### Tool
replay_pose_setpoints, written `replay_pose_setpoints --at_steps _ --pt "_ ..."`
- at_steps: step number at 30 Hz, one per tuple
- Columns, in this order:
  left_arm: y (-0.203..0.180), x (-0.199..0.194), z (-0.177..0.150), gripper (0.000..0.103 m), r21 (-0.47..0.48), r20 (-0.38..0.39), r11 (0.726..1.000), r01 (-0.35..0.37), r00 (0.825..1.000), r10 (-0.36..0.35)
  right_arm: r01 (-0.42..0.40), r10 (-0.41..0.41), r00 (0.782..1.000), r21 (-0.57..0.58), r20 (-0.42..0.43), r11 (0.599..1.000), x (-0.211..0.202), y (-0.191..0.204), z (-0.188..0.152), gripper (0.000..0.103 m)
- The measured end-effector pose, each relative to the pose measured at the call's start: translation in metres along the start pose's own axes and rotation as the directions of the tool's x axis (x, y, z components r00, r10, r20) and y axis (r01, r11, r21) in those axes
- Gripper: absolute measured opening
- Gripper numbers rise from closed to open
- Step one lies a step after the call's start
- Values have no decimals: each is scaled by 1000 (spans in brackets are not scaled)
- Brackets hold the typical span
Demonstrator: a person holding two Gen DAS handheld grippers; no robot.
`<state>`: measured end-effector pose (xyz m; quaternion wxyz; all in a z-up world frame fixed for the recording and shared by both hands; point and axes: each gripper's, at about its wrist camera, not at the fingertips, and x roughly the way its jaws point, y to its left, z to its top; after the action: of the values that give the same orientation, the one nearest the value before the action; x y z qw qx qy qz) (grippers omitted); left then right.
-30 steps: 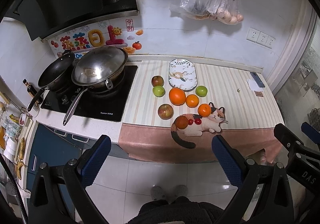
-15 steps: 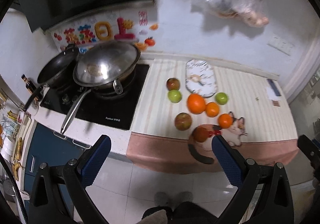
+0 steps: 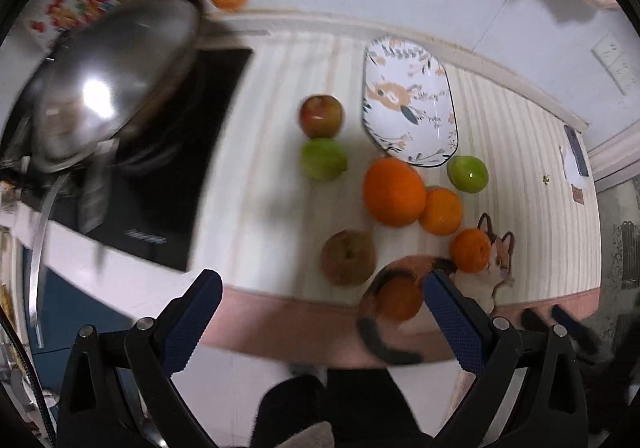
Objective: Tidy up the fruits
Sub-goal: 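Grasp the large stemmed orange with the left tool while the right tool grasps the orange by the cat mat, then carry both oranges onto the white floral plate and open both tools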
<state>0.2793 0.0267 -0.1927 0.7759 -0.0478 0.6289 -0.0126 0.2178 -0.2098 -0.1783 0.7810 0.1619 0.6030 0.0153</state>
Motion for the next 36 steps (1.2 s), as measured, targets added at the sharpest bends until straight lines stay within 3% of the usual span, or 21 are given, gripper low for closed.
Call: replay_pose_setpoints --at_steps 3,6,10,14,16,17,20,22,24,26,29,36 --pt "-17 42 27 103 -7 -94 1000 29 995 -29 -24 25 996 12 -84 1000 50 -13 23 99" --pt "-30 91 51 102 -45 -202 996 71 976 -79 -45 47 989 21 -140 999 89 -21 38 96" --pt "-38 131 69 102 -104 -273 991 81 956 -107 -65 70 977 34 -204 997 121 -27 49 96" --pt "-47 151 79 101 -109 -290 992 60 953 -90 -90 100 961 48 -257 995 146 -33 57 95" --pt "-52 157 81 91 -103 -293 993 56 952 -84 -107 117 954 52 -276 993 155 -31 61 92" --pt "-56 161 81 77 -99 -301 994 56 950 -84 -109 119 951 51 -286 993 159 -30 63 91" --pt "-61 157 79 77 -76 -248 996 34 967 -52 -105 108 946 28 -307 994 170 -27 68 89" --pt "-59 153 74 76 -68 -243 997 38 969 -54 -86 83 946 5 -315 996 174 -23 69 82" --pt "-57 149 68 76 -51 -254 998 24 966 -36 -59 50 945 -19 -323 998 174 -22 71 67" --pt "-54 143 57 76 -4 -255 1000 -5 967 4 -52 41 938 -23 -343 998 177 -22 71 67" --pt "-53 140 50 77 37 -253 999 8 967 2 -44 25 941 -51 -338 998 176 -17 71 67" --pt "-53 145 66 79 86 -248 996 7 969 15 -1 -12 943 -39 -332 999 184 -5 69 69"
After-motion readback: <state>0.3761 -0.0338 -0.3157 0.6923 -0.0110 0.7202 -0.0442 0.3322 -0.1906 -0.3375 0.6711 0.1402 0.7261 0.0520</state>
